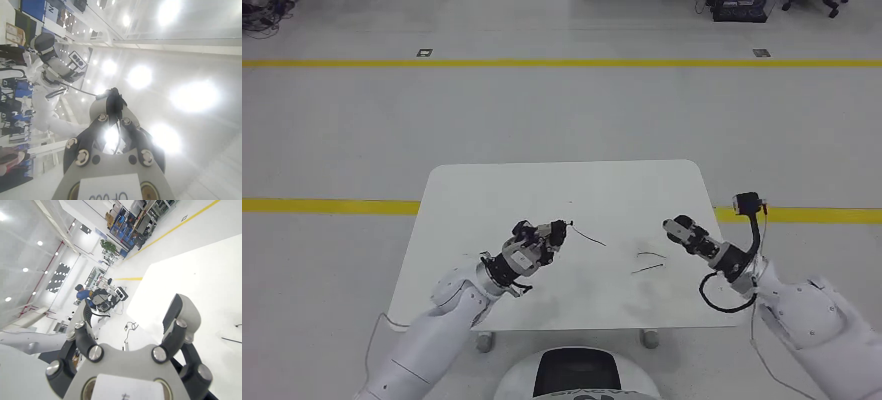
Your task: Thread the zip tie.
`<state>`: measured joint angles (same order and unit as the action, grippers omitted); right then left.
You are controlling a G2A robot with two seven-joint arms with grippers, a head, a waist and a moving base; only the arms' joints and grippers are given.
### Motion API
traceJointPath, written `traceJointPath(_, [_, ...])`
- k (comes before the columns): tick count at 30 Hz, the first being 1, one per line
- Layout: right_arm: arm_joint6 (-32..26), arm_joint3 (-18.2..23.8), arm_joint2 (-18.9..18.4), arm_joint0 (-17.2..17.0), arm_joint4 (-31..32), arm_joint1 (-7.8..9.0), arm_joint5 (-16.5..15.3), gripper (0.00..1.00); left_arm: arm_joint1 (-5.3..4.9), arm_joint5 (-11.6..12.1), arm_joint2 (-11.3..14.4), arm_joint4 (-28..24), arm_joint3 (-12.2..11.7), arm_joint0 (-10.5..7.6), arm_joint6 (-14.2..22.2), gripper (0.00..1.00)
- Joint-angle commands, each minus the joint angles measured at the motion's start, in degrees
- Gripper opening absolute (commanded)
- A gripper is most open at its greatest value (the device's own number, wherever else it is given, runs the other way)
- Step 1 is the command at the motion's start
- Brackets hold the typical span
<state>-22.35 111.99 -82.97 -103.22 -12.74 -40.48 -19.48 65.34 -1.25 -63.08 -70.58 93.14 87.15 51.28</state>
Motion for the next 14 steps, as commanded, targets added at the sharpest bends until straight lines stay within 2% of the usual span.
traceJointPath(1, [-3.59,0.40,-2.29,-0.16,-4.25,-1.17,0.00,1.00,-0.11,-0.65,-0.59,-0.85,0.30,0.36,0.83,0.00])
traceJointPath(3, [-4.12,0.18,-2.67,-0.21,-4.64,-1.35,0.00,1.00,-0.18,0.47,-1.41,-1.15,0.46,0.65,1.67,0.00])
traceJointPath(14, [-4.12,0.18,-2.67,-0.21,-4.64,-1.35,0.00,1.00,-0.18,0.47,-1.41,-1.15,0.46,0.65,1.67,0.00])
